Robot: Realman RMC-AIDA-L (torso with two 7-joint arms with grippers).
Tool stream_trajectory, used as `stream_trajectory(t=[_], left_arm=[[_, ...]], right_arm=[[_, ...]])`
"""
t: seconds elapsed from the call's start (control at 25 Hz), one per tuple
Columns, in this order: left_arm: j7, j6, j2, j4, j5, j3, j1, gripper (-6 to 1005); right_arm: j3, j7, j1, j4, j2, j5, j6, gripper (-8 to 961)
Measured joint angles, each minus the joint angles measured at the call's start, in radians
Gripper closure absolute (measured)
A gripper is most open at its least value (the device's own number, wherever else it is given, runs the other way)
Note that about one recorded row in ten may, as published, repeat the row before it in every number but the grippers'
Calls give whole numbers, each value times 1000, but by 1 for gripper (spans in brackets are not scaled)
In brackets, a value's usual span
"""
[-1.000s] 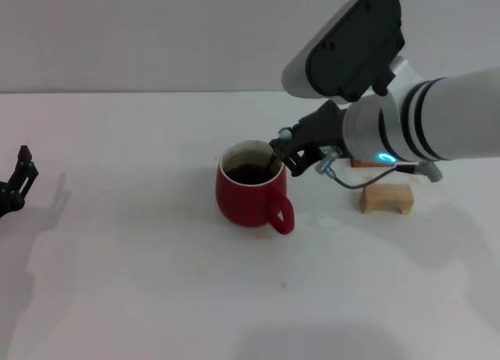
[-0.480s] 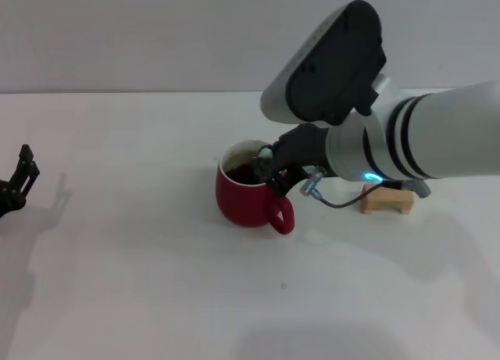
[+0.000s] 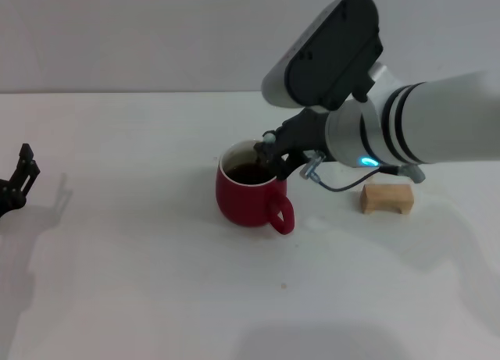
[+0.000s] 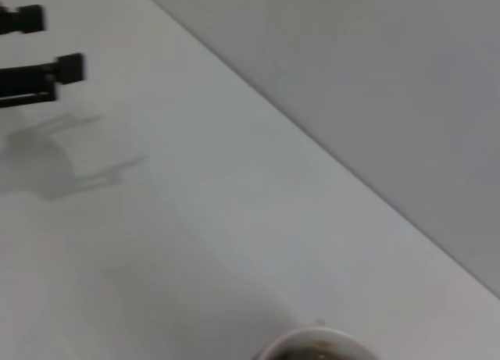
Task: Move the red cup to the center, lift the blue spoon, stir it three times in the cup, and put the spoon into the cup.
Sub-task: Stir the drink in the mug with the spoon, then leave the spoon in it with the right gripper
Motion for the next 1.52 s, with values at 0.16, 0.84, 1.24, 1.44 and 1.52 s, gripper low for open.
stream_trajectory(t=[0.16, 0.84, 1.24, 1.44, 1.52], left_arm=[[0, 0, 0, 0, 0, 0, -2, 147], [0, -2, -1, 0, 2, 2, -11, 147], [0, 0, -1, -13, 2, 2, -6, 147], [0, -2, -1, -13, 2, 2, -6, 147], [0, -3, -1, -13, 2, 2, -6, 147]], right_arm=[[30, -5, -3, -13, -1, 0, -2, 804], [-38, -2, -8, 39, 2, 6, -2, 802], [-36, 0, 18, -15, 2, 7, -42, 802], [-41, 1, 7, -5, 2, 7, -32, 801], [-41, 1, -2, 7, 2, 6, -32, 801]])
